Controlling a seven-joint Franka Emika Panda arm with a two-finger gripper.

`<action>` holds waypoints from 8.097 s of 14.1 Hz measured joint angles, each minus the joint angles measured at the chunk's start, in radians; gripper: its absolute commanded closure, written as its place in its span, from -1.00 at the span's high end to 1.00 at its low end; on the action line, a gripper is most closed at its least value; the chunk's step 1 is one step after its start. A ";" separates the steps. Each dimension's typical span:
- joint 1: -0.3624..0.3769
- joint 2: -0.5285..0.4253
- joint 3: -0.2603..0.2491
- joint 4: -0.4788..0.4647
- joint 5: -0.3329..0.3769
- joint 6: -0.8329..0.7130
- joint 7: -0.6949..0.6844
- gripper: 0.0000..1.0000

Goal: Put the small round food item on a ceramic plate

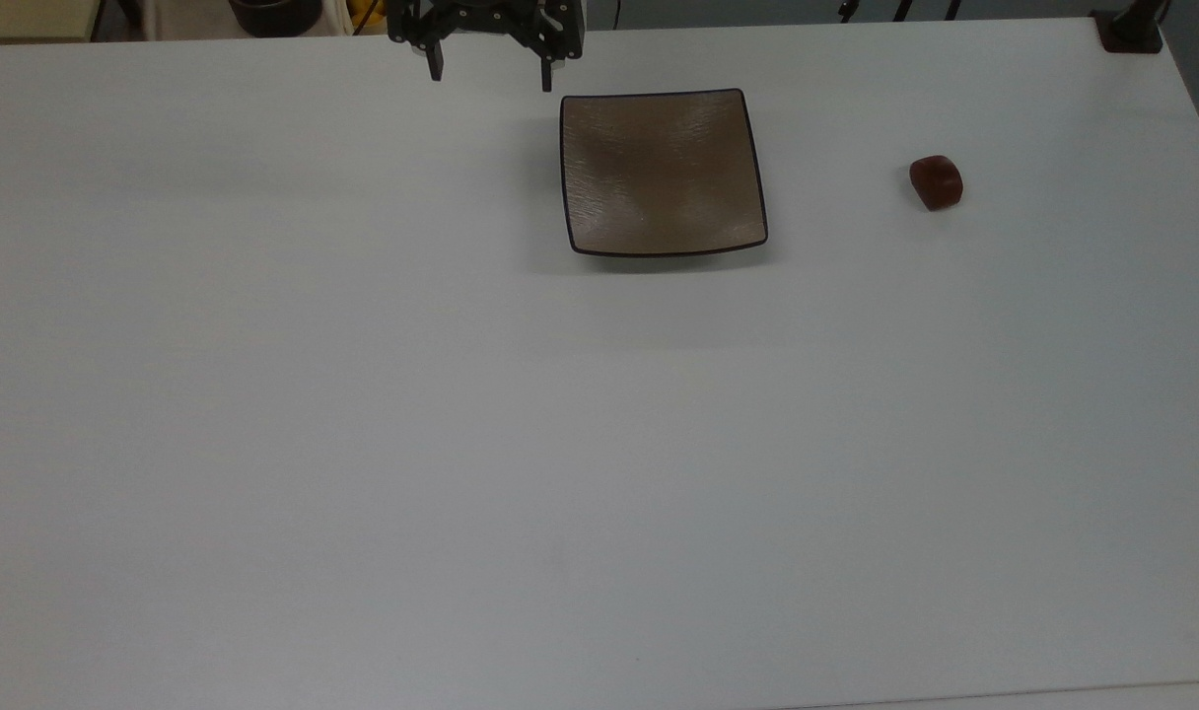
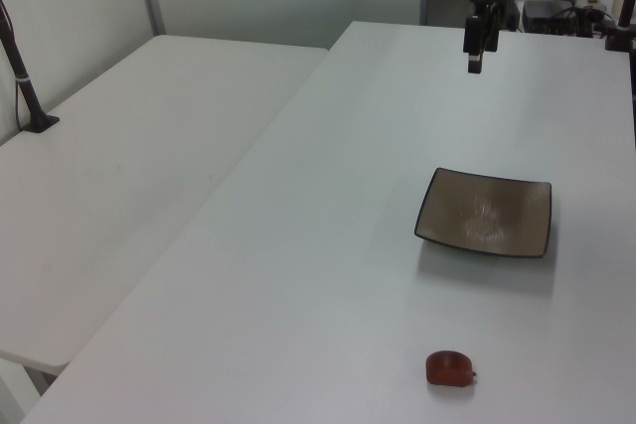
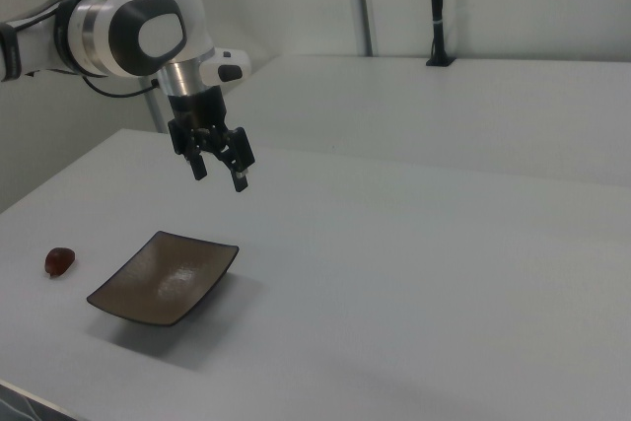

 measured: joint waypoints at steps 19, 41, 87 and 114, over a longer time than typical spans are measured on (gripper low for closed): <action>0.111 0.114 0.263 -0.002 0.100 0.179 0.243 1.00; 0.456 0.514 0.316 0.191 -0.013 0.464 0.506 1.00; 0.391 0.347 -0.021 0.049 -0.129 0.078 0.277 -0.37; 0.211 0.058 -0.052 -0.028 -0.037 0.068 0.155 1.00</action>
